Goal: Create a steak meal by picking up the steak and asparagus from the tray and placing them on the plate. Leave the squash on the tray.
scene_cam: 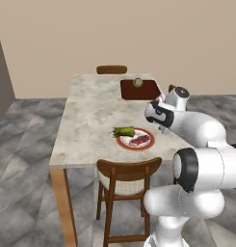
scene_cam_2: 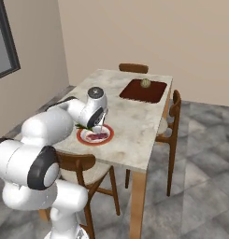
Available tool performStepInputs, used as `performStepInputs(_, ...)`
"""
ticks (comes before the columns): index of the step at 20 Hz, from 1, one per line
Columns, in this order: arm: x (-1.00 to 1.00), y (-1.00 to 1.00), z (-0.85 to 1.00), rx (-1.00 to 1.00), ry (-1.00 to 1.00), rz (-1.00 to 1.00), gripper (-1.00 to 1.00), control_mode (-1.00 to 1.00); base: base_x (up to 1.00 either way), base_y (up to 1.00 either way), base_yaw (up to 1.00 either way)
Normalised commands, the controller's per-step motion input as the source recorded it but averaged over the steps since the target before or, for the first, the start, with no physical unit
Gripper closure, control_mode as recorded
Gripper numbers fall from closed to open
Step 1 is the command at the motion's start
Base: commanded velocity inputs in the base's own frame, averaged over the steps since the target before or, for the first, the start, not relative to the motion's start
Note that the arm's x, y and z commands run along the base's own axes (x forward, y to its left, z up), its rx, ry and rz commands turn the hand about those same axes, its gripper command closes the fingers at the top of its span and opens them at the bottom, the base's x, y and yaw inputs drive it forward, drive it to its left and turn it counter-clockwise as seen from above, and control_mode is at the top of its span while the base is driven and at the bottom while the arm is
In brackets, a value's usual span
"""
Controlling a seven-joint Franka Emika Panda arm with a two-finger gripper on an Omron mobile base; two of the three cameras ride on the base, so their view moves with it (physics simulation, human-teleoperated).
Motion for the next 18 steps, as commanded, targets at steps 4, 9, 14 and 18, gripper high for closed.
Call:
performStepInputs(4, -0.48, -0.05, 0.77, 0.00, -0.19, 0.00, -1.00, -1.00, 0.00, 0.00, 0.00)
performStepInputs(9, -0.32, -0.08, 0.48, 0.00, -0.15, 0.02, -1.00, -1.00, 0.00, 0.00, 0.00)
performStepInputs(14, -0.36, -0.67, 0.00, 0.00, -0.02, 0.10, -1.00, -1.00, 0.00, 0.00, 0.00)
performStepInputs(18, -0.54, -0.83, -0.09, 0.00, -0.01, 0.19, -1.00, -1.00, 0.00, 0.00, 0.00)
